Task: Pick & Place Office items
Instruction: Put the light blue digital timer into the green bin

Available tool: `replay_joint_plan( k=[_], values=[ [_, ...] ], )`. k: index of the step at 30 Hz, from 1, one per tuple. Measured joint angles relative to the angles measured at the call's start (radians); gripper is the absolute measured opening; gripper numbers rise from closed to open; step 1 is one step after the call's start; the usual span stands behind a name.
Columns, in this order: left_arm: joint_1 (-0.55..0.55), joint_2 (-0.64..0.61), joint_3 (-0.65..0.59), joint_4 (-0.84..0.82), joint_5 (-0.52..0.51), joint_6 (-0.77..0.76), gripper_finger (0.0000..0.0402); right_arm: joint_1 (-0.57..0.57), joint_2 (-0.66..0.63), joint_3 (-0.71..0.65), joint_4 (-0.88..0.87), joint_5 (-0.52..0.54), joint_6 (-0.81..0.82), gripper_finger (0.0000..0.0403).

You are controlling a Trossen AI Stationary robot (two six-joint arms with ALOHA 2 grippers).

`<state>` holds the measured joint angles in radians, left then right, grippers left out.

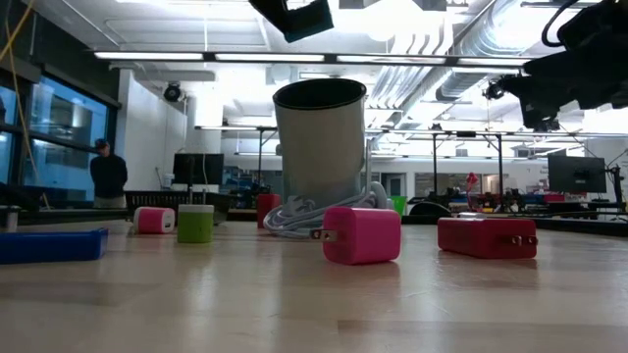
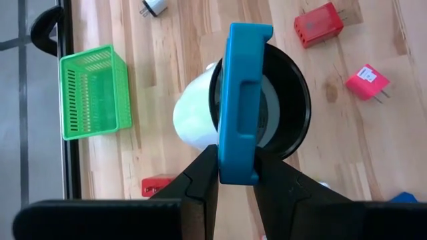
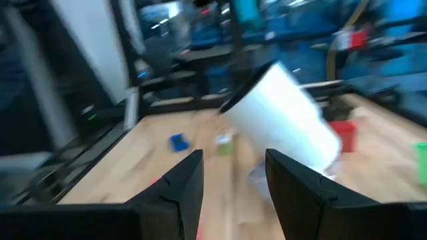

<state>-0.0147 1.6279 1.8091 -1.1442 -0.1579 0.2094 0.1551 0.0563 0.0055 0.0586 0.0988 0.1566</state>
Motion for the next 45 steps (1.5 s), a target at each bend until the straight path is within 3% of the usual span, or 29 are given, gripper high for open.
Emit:
replay_joint_plan(
  k=[5,15,21,27,33,45],
  values=[
    [0.000,0.000,0.000,0.000,0.000,0.000,0.0074,0.000,0.000,0.000,0.020,0.108,0.073,0.0148],
    [0.000,0.000,0.000,0.000,0.000,0.000,0.0074,0.000,0.056,0.016,0.172,0.054,0.058,0.0148],
    [0.000,-0.001,0.000,0.000,0.000,0.000,0.0074,0.000,0.253,0.125,0.227,0.084,-0.005,0.0148],
    [0.000,-0.001,0.000,0.000,0.000,-0.001,0.0074,0.000,0.557,0.288,0.269,0.087,-0.151,0.0148],
    [0.000,-0.001,0.000,0.000,0.000,-0.005,0.0074,0.000,0.828,0.457,0.269,0.184,-0.317,0.0148],
    [0.000,-0.001,0.000,0.000,0.000,-0.007,0.0074,0.000,1.129,0.649,0.367,0.241,-0.475,0.0148]
  ],
)
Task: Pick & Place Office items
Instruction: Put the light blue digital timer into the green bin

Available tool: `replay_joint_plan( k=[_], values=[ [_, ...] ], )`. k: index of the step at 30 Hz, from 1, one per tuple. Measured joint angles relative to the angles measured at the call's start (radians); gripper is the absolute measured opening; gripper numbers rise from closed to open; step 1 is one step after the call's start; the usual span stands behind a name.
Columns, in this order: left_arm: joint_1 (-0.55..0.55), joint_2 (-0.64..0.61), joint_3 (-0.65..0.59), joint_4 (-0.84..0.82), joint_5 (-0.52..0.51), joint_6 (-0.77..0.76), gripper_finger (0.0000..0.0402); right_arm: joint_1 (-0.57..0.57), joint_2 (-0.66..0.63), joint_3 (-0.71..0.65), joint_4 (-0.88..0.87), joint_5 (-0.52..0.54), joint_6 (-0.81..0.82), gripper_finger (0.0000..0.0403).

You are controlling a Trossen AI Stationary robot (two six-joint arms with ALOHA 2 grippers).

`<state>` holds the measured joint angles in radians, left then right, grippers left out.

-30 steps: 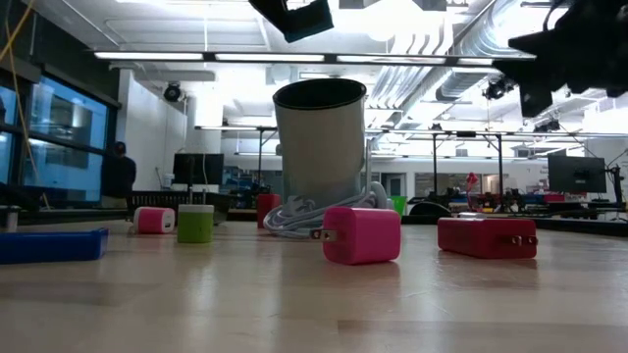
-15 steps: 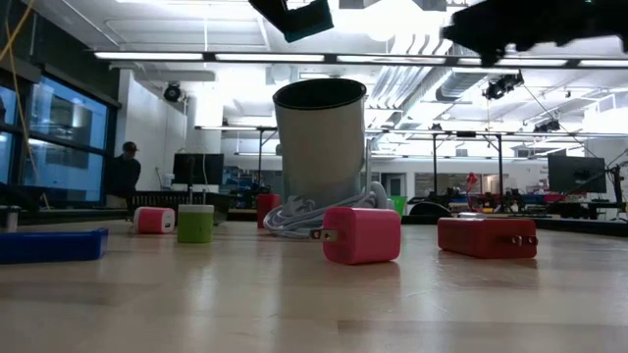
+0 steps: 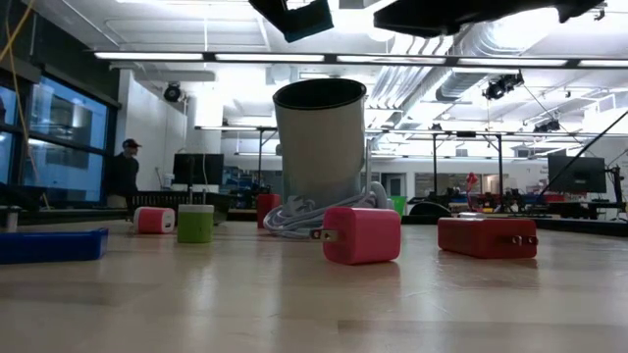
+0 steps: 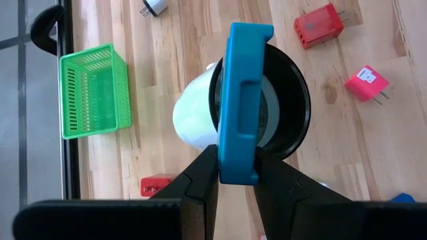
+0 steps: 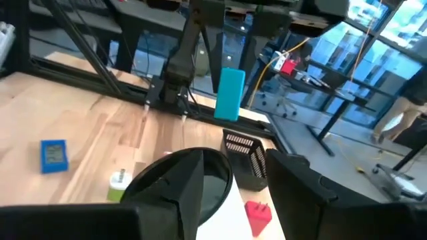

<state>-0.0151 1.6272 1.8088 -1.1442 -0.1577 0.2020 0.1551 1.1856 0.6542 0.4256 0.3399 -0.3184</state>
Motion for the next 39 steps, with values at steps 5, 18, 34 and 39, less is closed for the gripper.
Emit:
replay_joint_plan(
  k=[5,18,34,39],
  values=[
    [0.000,0.000,0.000,0.000,0.000,-0.015,0.0074,0.000,0.076,0.041,0.041,-0.007,-0.001,0.0148],
    [0.000,0.000,0.000,0.000,0.000,-0.016,0.0074,0.000,0.195,0.103,0.146,0.002,-0.071,0.0148],
    [-0.044,0.000,0.000,0.009,-0.035,-0.014,0.0074,-0.013,0.195,0.103,0.190,-0.036,-0.069,0.0148],
    [-0.043,0.000,0.000,0.035,-0.040,-0.004,0.0074,-0.013,0.195,0.103,0.193,-0.036,-0.050,0.0148]
  ],
)
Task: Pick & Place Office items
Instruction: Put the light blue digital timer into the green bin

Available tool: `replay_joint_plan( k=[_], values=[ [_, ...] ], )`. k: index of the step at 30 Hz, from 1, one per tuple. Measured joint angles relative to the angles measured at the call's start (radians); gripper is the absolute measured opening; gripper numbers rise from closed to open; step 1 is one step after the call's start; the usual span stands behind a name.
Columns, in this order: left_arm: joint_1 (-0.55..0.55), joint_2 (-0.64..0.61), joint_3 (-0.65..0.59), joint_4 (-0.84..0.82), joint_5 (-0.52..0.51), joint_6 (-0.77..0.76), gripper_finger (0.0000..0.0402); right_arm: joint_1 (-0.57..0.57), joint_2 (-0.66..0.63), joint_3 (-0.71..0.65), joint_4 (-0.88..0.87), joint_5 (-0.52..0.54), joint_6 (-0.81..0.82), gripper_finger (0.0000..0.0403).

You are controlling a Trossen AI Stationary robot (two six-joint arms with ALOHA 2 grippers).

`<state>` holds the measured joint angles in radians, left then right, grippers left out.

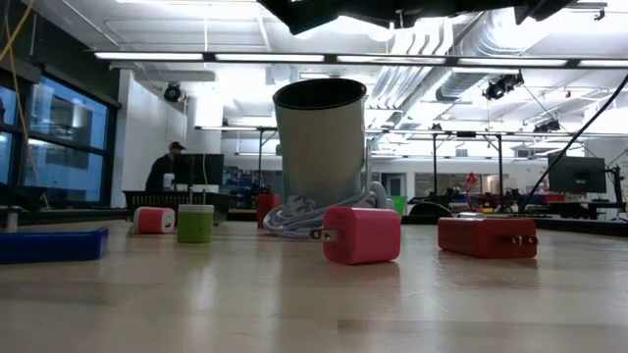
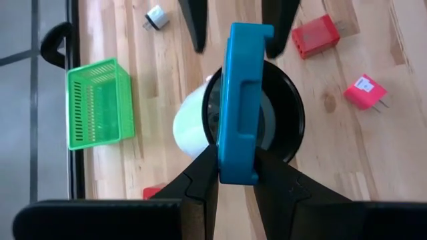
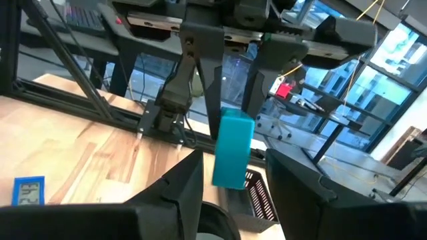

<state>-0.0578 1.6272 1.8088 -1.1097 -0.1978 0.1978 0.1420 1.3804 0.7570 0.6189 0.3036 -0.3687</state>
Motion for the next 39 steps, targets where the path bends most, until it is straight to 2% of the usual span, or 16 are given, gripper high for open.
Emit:
replay_joint_plan(
  k=[8,24,39],
  values=[
    [0.000,0.000,0.000,0.011,0.001,0.012,0.0074,0.000,0.000,0.000,0.000,-0.049,0.005,0.0148],
    [0.000,0.000,0.000,0.014,0.005,0.012,0.0074,-0.001,0.000,0.001,0.048,-0.044,0.005,0.0148],
    [0.000,0.000,0.000,0.026,0.005,0.013,0.0074,-0.001,0.000,0.001,0.048,-0.048,0.005,0.0095]
  ],
)
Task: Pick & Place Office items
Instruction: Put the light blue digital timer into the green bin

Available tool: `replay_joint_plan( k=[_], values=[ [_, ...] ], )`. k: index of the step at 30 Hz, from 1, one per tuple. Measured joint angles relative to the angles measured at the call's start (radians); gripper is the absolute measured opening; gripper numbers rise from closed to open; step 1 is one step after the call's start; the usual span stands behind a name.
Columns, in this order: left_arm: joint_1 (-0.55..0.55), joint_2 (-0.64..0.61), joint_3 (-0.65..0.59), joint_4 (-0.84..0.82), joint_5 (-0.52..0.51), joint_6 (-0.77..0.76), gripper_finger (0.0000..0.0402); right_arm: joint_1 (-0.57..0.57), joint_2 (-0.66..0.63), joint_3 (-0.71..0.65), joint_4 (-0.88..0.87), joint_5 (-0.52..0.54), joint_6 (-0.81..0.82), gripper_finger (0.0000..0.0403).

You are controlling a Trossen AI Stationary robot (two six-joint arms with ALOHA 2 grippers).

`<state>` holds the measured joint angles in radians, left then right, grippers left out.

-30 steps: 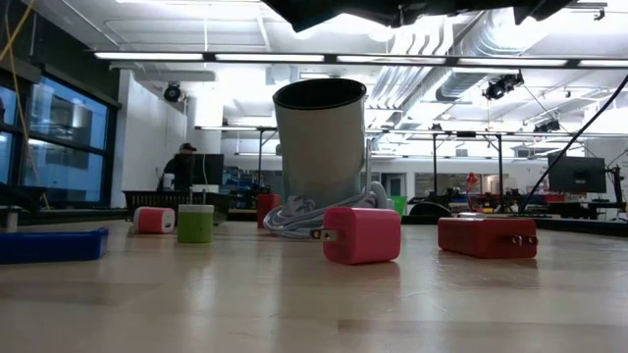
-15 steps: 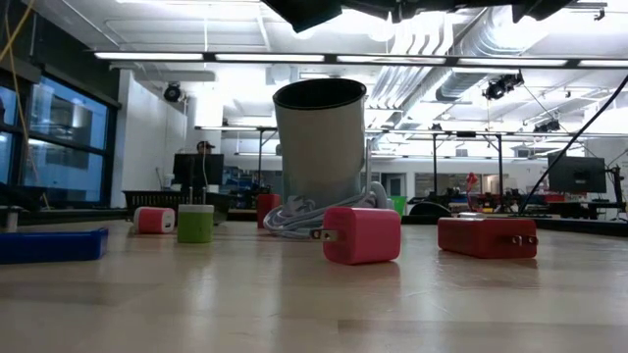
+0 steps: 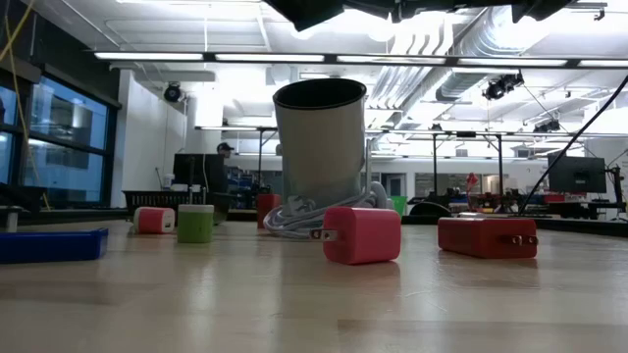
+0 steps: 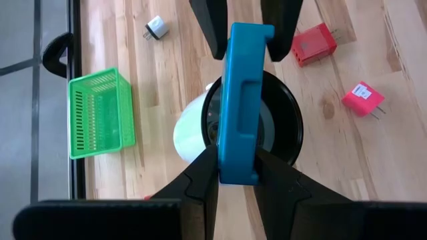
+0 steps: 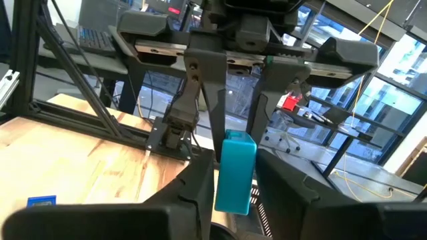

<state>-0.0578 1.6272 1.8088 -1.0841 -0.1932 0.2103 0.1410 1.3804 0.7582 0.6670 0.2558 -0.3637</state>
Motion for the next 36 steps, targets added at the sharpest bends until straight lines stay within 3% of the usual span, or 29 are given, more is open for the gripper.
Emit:
replay_joint_plan(
  k=[9,30,36],
  values=[
    [0.000,0.000,0.000,0.005,-0.002,0.002,0.0074,-0.001,0.000,0.000,-0.002,0.002,0.000,0.0075],
    [0.000,0.000,0.000,0.008,-0.002,-0.001,0.0074,0.000,0.000,0.000,-0.005,0.000,0.000,0.0073],
    [0.000,0.000,0.000,0.007,-0.002,-0.005,0.0074,0.000,-0.001,0.000,-0.005,-0.006,0.000,0.0053]
  ],
)
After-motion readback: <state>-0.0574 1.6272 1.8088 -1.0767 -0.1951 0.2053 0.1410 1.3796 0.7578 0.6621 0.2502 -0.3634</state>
